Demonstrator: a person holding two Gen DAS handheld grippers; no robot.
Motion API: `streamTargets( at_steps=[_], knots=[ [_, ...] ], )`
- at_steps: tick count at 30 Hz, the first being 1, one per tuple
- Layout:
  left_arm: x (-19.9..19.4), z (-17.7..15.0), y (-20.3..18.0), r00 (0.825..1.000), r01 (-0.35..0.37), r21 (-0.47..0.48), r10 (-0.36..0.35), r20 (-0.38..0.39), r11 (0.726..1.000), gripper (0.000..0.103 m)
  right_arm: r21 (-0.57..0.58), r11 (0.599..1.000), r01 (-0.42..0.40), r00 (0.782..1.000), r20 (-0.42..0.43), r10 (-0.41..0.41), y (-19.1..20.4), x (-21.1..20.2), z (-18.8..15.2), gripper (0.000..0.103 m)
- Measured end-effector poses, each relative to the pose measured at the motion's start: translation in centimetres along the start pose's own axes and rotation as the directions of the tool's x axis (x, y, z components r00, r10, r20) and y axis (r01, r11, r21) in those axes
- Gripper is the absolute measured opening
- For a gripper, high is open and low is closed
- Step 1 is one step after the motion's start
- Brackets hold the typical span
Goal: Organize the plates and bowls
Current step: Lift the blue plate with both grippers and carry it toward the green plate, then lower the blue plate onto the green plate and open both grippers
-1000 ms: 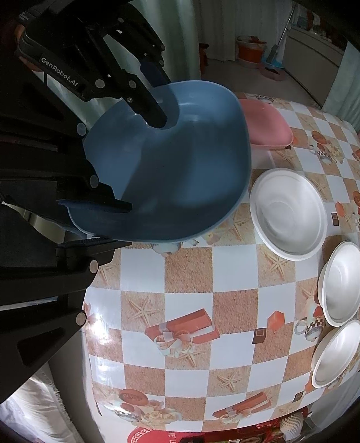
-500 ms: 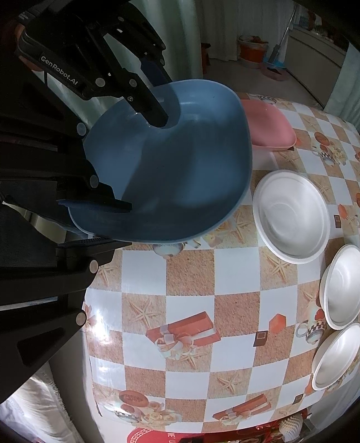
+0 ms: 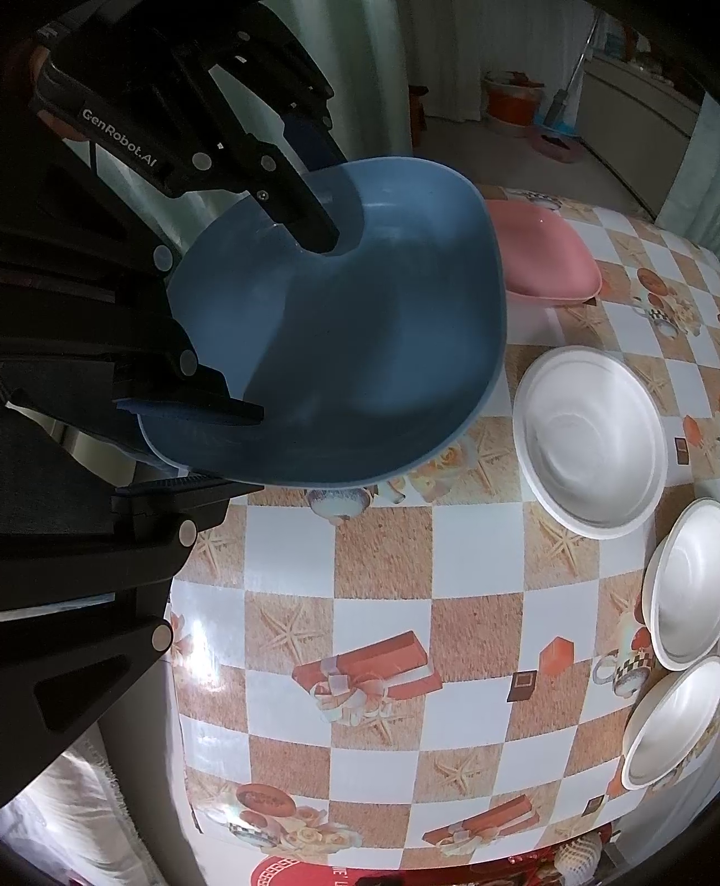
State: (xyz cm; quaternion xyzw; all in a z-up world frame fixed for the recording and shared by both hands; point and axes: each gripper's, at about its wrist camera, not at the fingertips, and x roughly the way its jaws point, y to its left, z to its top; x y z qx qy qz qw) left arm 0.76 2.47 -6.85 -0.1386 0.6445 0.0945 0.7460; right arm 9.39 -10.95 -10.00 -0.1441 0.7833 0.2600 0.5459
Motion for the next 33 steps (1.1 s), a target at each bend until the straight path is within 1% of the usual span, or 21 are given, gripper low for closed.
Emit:
streamTargets(
  at_steps=[20, 24, 27, 33],
  knots=[
    [-0.8, -1.0, 3.7, 1.000, -0.003, -0.041, 0.004, 0.017, 0.999, 0.034, -0.038, 0.999, 0.011, 1.000, -0.006, -0.011, 3.6, 0.9, 0.7, 0.020],
    [-0.9, -1.8, 5.0, 1.000, 0.003, -0.076, -0.001, 0.021, 0.997, 0.034, -0.054, 0.998, 0.017, 1.000, -0.007, -0.017, 4.6, 1.0, 0.7, 0.020],
    [-0.7, -2.5, 6.2, 1.000, 0.005, -0.110, -0.004, 0.015, 0.994, 0.034, -0.083, 0.996, 0.027, 0.999, -0.025, -0.029, 5.9, 1.8, 0.6, 0.020],
    [0.5, -4.8, 9.1, 1.000, 0.005, -0.201, -0.010, -0.021, 0.980, 0.034, -0.143, 0.989, 0.036, 0.996, -0.074, -0.047, 8.2, 3.8, 0.4, 0.020]
  ],
)
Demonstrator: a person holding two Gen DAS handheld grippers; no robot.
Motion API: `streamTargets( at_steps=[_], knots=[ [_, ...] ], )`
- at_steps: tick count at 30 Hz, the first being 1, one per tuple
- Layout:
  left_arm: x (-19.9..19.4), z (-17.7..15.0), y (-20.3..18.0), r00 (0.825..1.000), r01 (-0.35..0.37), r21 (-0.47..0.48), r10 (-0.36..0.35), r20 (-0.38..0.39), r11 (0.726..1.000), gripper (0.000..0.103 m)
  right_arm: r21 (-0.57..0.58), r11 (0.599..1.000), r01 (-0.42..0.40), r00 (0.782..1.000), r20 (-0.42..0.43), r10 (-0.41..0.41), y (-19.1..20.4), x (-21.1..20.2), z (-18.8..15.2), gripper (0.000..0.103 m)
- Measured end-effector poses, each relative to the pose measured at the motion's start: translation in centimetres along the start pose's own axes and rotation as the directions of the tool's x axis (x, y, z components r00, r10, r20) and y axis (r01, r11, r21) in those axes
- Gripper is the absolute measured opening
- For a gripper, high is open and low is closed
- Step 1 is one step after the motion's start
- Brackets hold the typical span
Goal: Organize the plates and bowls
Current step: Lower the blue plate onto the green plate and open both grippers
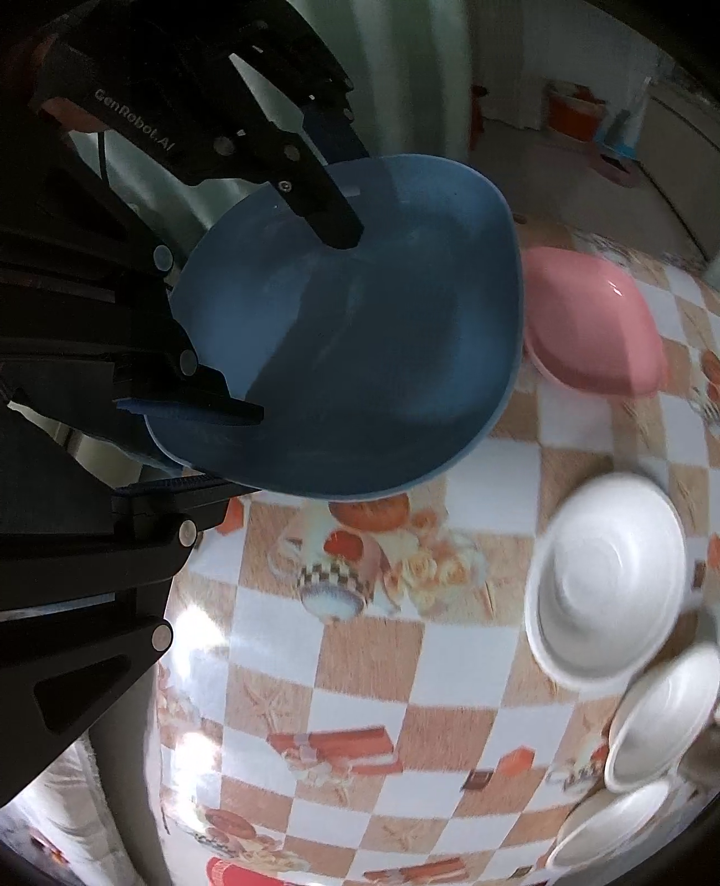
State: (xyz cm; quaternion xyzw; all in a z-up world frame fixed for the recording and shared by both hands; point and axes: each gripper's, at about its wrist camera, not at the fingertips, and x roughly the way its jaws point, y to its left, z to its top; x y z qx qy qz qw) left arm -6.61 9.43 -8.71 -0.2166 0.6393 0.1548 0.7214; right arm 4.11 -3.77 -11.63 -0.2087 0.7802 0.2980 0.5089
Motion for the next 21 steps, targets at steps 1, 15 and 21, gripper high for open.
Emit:
streamTargets(
  at_steps=[1, 15, 21],
  knots=[
    [0.3, -0.3, 0.5, 1.000, -0.004, -0.012, 0.003, -0.008, 1.000, 0.034, -0.010, 1.000, 0.000, 1.000, -0.016, 0.000, 0.6, 0.6, 0.1, 0.020],
    [2.4, -0.6, 7.3, 0.995, -0.094, -0.112, 0.089, -0.045, 0.989, 0.034, -0.062, 0.998, -0.027, 0.996, -0.091, 0.021, 6.7, 6.0, 3.0, 0.020],
    [3.1, -0.9, 8.4, 0.990, -0.134, -0.128, 0.128, -0.059, 0.983, 0.048, -0.044, 0.998, -0.052, 0.996, -0.078, 0.049, 7.7, 7.0, 4.7, 0.020]
  ],
)
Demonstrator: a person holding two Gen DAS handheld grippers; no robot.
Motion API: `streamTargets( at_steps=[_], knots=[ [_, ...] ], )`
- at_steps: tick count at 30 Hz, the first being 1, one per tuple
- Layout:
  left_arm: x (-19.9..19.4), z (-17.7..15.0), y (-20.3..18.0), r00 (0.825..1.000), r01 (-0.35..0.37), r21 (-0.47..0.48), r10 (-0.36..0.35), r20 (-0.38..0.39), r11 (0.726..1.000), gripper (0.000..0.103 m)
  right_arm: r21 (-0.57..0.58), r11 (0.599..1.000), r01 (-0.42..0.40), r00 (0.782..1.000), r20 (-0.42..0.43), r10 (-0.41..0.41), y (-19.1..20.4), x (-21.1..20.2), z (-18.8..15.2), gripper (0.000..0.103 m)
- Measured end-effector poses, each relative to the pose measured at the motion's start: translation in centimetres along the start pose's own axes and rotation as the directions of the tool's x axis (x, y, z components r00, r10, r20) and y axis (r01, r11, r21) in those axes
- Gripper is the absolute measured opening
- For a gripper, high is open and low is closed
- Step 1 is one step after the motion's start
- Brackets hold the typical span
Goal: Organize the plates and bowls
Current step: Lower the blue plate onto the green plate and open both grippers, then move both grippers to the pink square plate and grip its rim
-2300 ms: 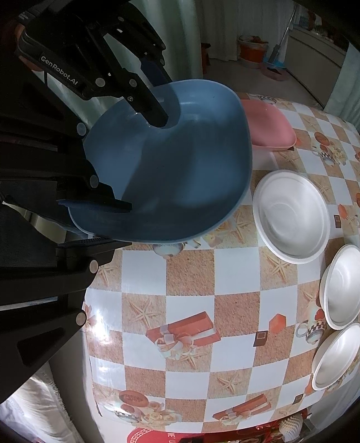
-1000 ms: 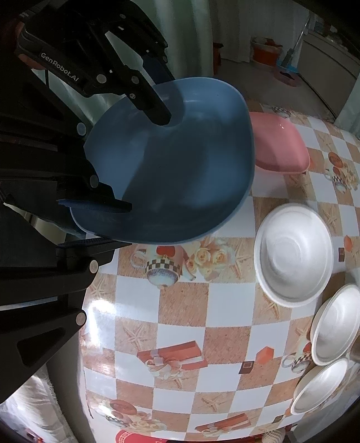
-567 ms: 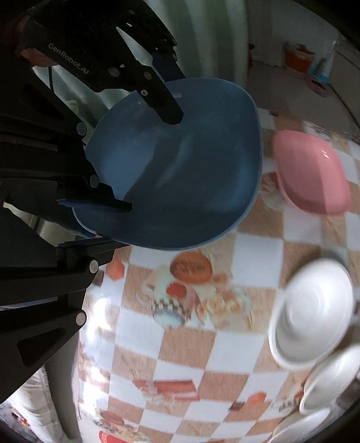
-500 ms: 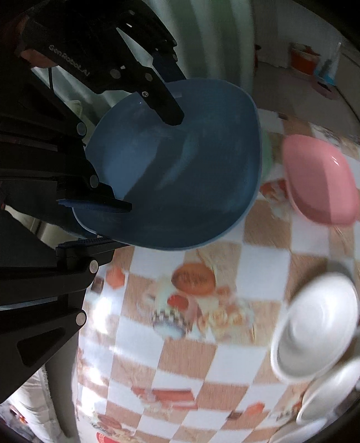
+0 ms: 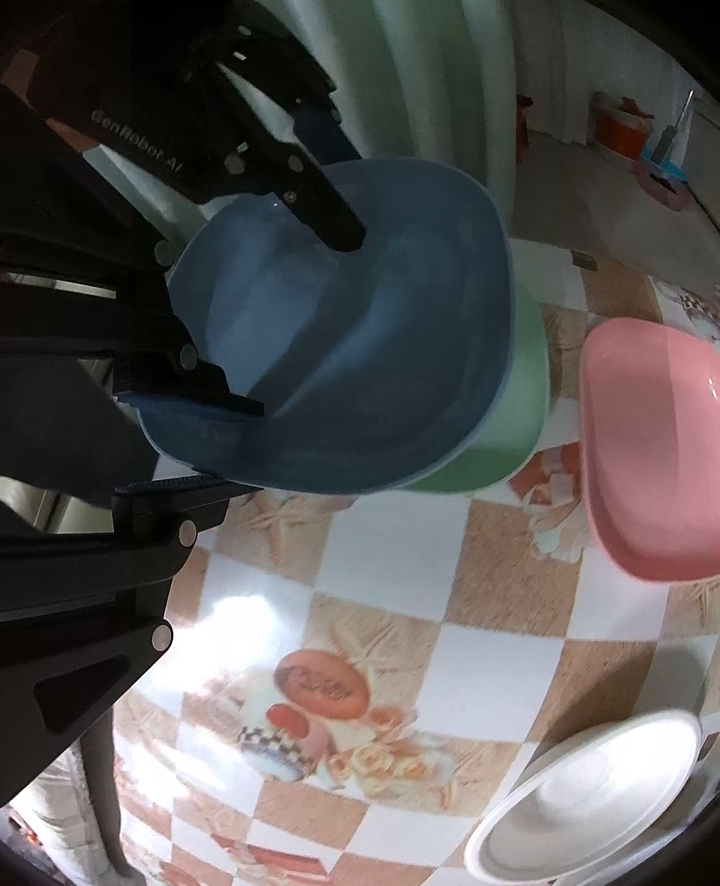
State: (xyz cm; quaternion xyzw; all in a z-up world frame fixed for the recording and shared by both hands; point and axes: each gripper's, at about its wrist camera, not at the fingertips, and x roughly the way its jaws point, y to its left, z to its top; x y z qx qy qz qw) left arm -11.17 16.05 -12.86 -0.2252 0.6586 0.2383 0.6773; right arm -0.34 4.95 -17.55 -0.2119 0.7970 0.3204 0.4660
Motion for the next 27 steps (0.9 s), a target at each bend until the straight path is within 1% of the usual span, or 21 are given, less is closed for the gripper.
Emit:
streamTargets(
  at_steps=[2, 4, 5, 6, 8, 10, 14, 16, 18, 20, 22, 25, 27],
  knots=[
    [-0.3, -0.3, -0.1, 1.000, -0.008, 0.014, 0.007, 0.019, 1.000, 0.054, 0.007, 1.000, -0.012, 1.000, 0.011, 0.012, -0.3, 0.1, 0.1, 0.022],
    [-0.9, -0.7, -0.3, 0.999, 0.011, 0.021, -0.012, 0.043, 1.000, 0.064, 0.019, 1.000, -0.003, 1.000, 0.030, 0.002, -1.1, -0.3, -0.2, 0.053],
    [-1.4, -0.9, -0.4, 0.998, 0.032, 0.024, -0.033, 0.055, 0.999, 0.066, 0.025, 1.000, 0.000, 0.999, 0.045, -0.001, -1.7, -0.7, -0.5, 0.081],
    [-1.8, -1.0, -0.5, 0.997, 0.051, 0.028, -0.052, 0.065, 0.998, 0.069, 0.032, 0.999, 0.001, 0.998, 0.066, -0.003, -2.7, -1.3, -0.9, 0.084],
    [-2.4, -1.0, -1.0, 0.994, 0.072, 0.035, -0.075, 0.077, 0.997, 0.072, 0.062, 0.998, 0.010, 0.997, 0.080, -0.015, -4.2, -2.2, -1.6, 0.084],
    [-2.7, -0.7, -1.7, 0.993, 0.082, 0.044, -0.085, 0.081, 0.996, 0.074, 0.124, 0.992, 0.005, 0.996, 0.090, -0.016, -6.4, -2.9, -2.4, 0.084],
    [-2.1, 0.0, -2.4, 0.993, 0.098, 0.037, -0.100, 0.062, 0.994, 0.074, 0.285, 0.959, -0.005, 0.996, 0.089, -0.021, -12.0, -3.5, -5.0, 0.084],
    [-1.7, 0.2, -3.0, 0.994, 0.102, 0.043, -0.103, 0.041, 0.994, 0.074, 0.341, 0.940, -0.010, 0.996, 0.086, -0.021, -14.0, -3.6, -6.2, 0.084],
    [-1.8, 0.4, -3.4, 0.994, 0.101, 0.048, -0.103, 0.041, 0.994, 0.074, 0.376, 0.926, -0.019, 0.997, 0.080, -0.012, -15.6, -3.5, -7.2, 0.084],
    [-2.2, 0.9, -3.3, 0.994, 0.100, 0.040, -0.102, 0.050, 0.994, 0.074, 0.383, 0.924, -0.014, 0.997, 0.077, -0.017, -15.9, -3.4, -7.6, 0.084],
    [-2.7, 1.8, -2.7, 0.993, 0.105, 0.015, -0.105, 0.061, 0.994, 0.074, 0.360, 0.933, -0.017, 0.996, 0.089, -0.016, -15.6, -3.7, -7.3, 0.084],
    [-3.3, 3.7, -1.9, 0.992, 0.107, -0.019, -0.106, 0.074, 0.994, 0.074, 0.323, 0.946, -0.019, 0.995, 0.096, -0.012, -13.9, -4.0, -6.2, 0.084],
    [-3.5, 5.2, -1.6, 0.993, 0.085, -0.024, -0.082, 0.084, 0.996, 0.074, 0.280, 0.960, -0.021, 0.995, 0.100, -0.008, -12.5, -4.2, -4.9, 0.084]
  ],
)
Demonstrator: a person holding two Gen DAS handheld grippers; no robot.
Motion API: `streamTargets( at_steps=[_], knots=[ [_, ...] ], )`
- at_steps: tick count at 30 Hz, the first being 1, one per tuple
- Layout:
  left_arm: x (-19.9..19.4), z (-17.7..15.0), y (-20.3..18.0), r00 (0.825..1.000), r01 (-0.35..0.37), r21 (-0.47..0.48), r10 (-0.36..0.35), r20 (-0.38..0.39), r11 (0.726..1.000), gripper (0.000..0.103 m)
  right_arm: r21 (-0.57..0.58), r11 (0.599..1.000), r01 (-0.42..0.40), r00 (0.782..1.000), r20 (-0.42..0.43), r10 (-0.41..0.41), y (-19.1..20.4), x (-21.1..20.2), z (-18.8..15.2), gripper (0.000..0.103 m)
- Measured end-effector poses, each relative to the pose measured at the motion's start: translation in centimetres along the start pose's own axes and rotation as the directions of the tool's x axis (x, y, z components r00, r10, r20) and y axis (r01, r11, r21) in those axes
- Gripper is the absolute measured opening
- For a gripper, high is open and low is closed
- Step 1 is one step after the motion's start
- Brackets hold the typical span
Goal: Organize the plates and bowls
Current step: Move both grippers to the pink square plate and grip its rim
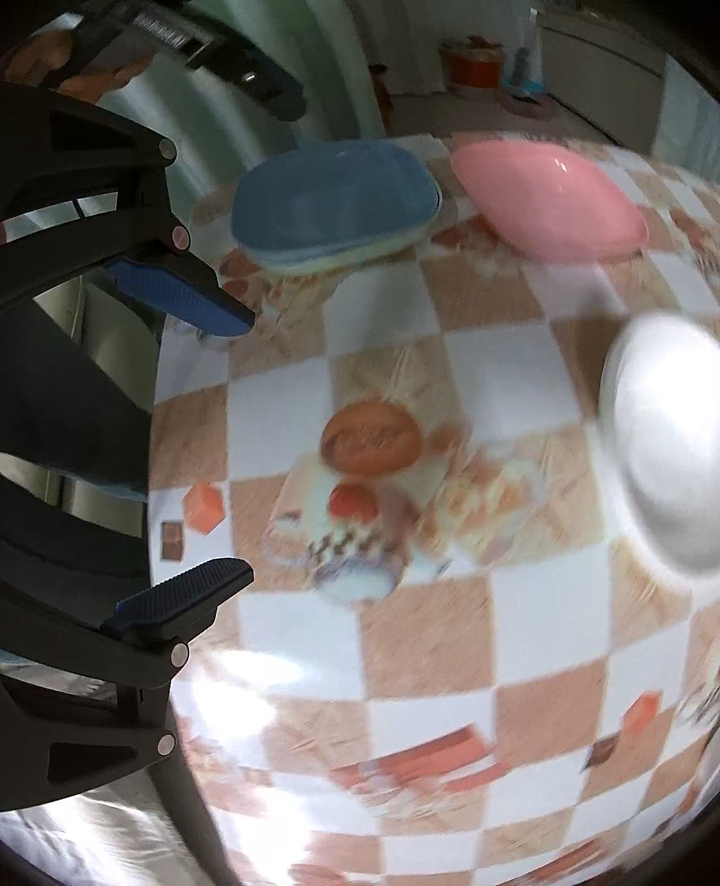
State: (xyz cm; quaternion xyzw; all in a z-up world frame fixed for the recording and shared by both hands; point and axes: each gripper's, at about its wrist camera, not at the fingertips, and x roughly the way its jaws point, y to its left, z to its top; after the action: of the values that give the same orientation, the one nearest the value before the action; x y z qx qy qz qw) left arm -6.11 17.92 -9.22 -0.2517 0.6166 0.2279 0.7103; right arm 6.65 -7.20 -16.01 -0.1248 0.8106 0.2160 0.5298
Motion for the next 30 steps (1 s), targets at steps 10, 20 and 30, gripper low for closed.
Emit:
streamTargets(
  at_steps=[10, 20, 30],
  knots=[
    [3.5, 8.0, 2.7, 0.992, -0.124, -0.057, 0.126, 0.031, 0.991, 0.074, -0.270, 0.962, 0.044, 0.986, 0.164, 0.001, 10.4, -3.3, 10.6, 0.084],
    [9.6, 10.6, 3.5, 0.994, -0.112, -0.037, 0.111, -0.023, 0.993, 0.074, -0.229, 0.970, 0.087, 0.987, 0.152, -0.053, 13.0, 1.5, 17.0, 0.084],
    [11.9, 11.2, 2.2, 0.994, -0.091, 0.027, 0.093, -0.062, 0.995, 0.063, -0.223, 0.962, 0.155, 0.982, 0.145, -0.124, 15.1, 4.7, 17.1, 0.076]
  ],
)
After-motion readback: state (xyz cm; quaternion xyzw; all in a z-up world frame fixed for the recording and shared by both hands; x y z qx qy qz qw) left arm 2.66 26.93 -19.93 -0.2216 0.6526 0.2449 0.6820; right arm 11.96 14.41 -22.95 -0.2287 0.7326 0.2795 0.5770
